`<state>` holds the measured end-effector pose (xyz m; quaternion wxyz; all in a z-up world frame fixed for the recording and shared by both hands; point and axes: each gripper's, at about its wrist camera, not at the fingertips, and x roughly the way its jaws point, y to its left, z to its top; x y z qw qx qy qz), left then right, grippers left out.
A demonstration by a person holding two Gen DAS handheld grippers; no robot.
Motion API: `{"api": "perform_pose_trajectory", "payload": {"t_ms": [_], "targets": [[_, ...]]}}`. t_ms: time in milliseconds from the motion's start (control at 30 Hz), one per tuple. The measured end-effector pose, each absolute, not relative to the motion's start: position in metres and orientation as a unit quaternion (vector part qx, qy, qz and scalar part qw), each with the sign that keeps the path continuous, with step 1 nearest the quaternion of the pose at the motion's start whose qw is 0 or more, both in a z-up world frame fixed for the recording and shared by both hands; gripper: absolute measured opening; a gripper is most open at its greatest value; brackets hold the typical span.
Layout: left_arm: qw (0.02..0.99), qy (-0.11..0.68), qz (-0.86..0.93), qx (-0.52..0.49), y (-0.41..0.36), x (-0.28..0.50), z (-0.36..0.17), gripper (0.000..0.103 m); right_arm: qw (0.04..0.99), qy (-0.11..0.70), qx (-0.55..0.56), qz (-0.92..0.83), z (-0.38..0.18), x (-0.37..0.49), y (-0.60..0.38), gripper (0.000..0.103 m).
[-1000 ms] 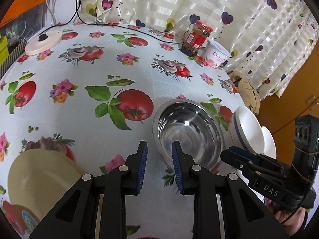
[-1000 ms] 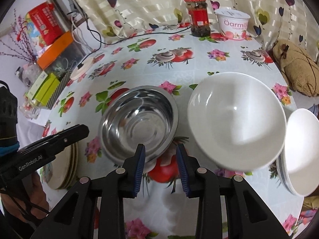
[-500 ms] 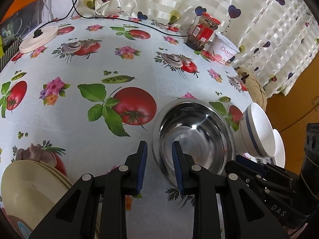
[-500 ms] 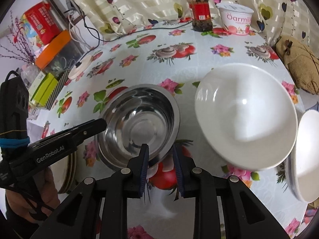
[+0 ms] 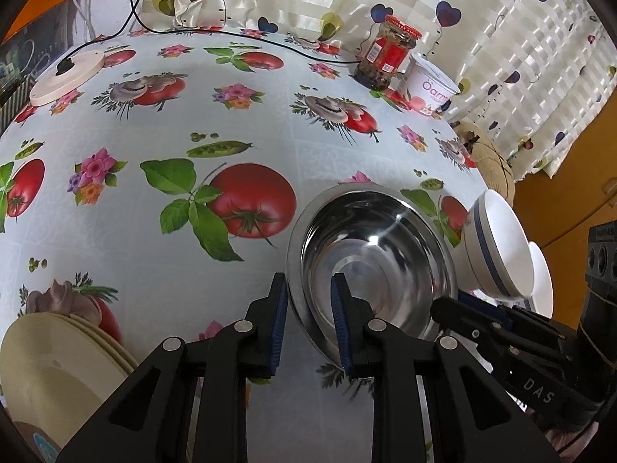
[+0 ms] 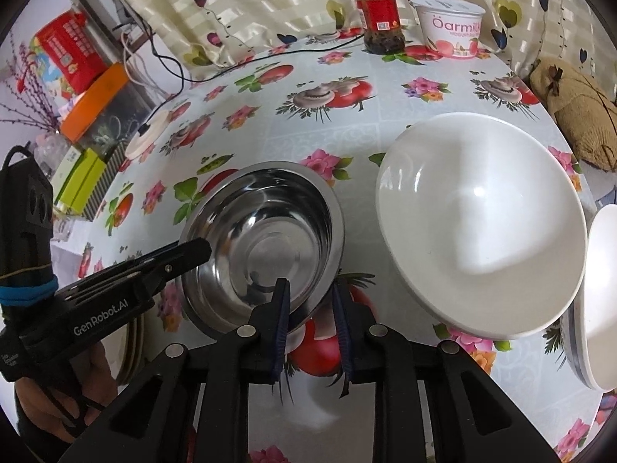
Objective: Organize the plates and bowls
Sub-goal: 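Close the left tool on the steel bowl's rim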
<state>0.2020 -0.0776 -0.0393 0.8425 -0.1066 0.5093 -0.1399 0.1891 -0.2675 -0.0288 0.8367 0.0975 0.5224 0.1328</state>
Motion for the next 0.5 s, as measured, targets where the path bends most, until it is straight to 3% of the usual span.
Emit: {"api": "perform_pose_trajectory", "payload": {"t_ms": [500], "targets": [[0.831, 0.526, -0.158, -0.089, -0.089, 0.154, -0.04, 0.024, 0.83, 0.533, 0.096, 0.132, -0.025, 0.144, -0.279, 0.02]]}}
